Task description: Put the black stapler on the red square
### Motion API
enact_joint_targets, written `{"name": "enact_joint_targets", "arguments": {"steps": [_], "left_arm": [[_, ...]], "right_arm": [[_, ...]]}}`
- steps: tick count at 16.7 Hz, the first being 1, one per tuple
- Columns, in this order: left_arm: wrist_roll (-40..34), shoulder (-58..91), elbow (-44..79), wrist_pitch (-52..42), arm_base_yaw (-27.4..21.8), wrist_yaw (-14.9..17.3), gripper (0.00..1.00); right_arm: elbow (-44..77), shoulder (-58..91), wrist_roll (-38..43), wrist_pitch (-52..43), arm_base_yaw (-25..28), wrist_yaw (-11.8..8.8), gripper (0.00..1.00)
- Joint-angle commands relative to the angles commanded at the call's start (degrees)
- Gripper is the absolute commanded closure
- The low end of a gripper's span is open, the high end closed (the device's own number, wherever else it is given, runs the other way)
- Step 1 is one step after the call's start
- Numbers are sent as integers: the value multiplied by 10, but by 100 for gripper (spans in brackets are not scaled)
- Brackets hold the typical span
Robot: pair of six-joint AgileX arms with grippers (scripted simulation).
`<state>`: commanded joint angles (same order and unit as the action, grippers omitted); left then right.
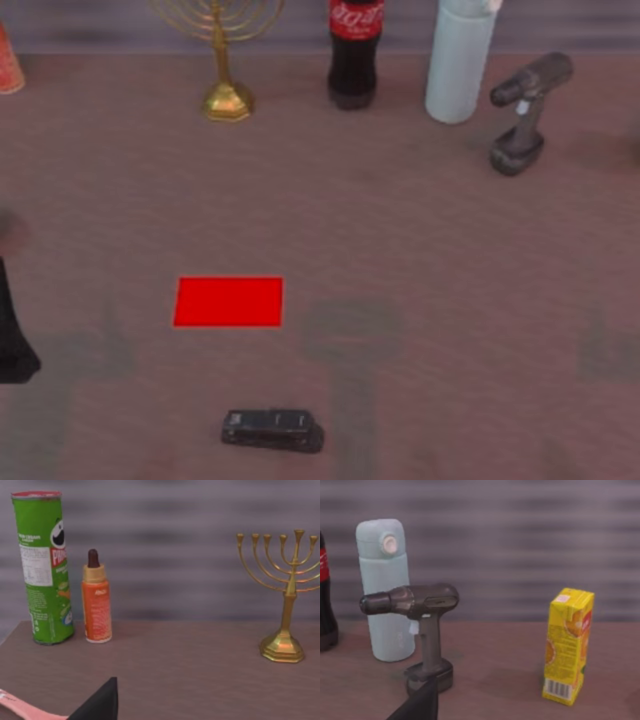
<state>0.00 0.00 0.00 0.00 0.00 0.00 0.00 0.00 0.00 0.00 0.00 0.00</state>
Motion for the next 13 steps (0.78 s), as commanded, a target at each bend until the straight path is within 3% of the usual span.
{"name": "enact_joint_targets", "arguments": {"steps": [6, 13], "left_arm": [[39, 60, 55, -44, -36, 1, 0], [200, 386, 279, -236, -179, -1, 0]], "right_arm": [[0, 0, 0, 0, 0, 0, 0], [0, 0, 0, 0, 0, 0, 0]]}}
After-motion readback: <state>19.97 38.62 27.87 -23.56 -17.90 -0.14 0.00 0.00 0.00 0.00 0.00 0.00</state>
